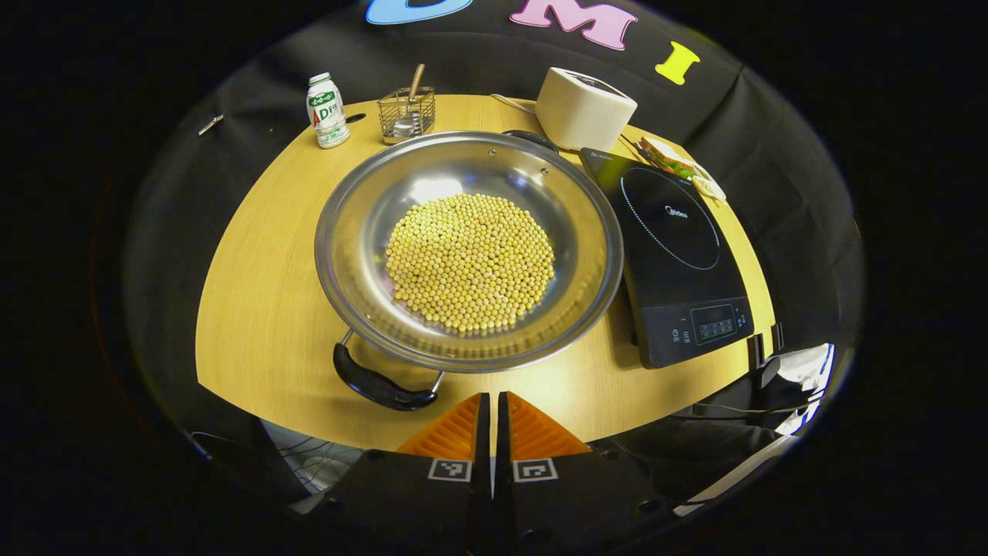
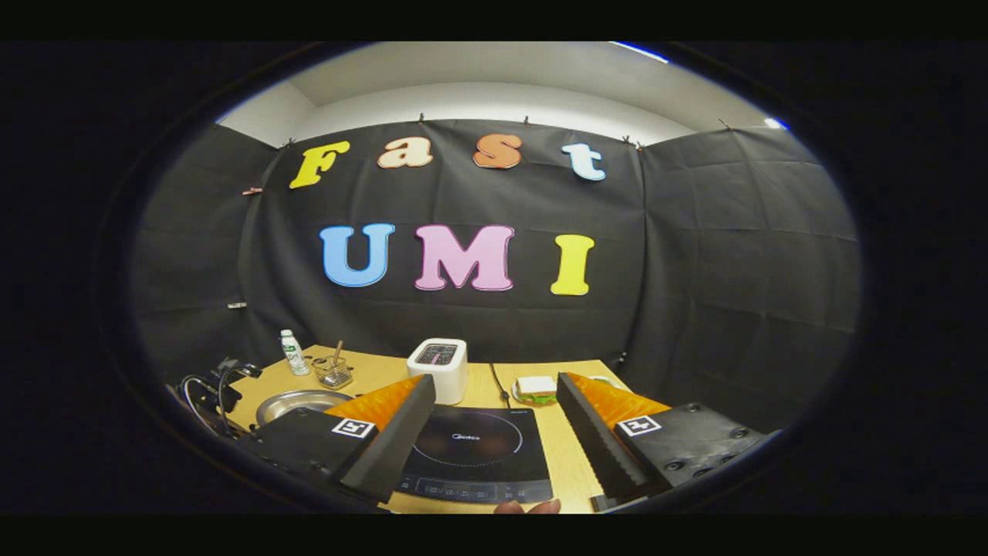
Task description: First push the handle of the pot to place it horizontally, then grasp the pot with both hands and set it on the induction cooktop.
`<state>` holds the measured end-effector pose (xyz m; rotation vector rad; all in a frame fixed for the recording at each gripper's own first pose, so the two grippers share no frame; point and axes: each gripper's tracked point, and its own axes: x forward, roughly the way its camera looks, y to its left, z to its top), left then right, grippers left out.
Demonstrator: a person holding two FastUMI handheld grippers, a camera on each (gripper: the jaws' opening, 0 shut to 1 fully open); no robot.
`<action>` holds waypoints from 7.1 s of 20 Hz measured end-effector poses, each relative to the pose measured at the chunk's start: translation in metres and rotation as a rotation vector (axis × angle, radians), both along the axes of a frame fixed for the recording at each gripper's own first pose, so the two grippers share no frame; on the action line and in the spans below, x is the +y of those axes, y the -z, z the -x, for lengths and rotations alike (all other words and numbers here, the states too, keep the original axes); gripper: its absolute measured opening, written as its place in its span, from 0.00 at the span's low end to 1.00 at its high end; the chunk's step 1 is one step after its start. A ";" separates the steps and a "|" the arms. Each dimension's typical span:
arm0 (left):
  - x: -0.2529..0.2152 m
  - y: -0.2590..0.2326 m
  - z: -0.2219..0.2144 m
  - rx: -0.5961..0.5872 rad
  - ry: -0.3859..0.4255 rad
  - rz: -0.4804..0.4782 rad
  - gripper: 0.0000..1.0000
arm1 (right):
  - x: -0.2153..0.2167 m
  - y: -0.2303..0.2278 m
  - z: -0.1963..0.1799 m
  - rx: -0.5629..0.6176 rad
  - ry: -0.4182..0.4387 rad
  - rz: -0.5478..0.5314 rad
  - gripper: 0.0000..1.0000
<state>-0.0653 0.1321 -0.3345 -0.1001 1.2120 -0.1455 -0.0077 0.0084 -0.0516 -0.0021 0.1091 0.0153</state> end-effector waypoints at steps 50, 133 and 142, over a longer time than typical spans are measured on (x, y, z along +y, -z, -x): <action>0.209 0.004 -0.130 -0.153 -0.248 -0.260 0.05 | 0.018 0.037 -0.035 0.103 0.015 0.063 0.98; 0.063 -0.092 -0.137 -0.363 -0.146 -0.141 0.60 | 0.129 0.222 -0.078 0.862 -0.158 -0.138 0.52; -0.040 -0.100 -0.158 -0.371 -0.052 -0.111 0.59 | 0.024 0.215 -0.079 0.854 -0.080 -0.163 0.52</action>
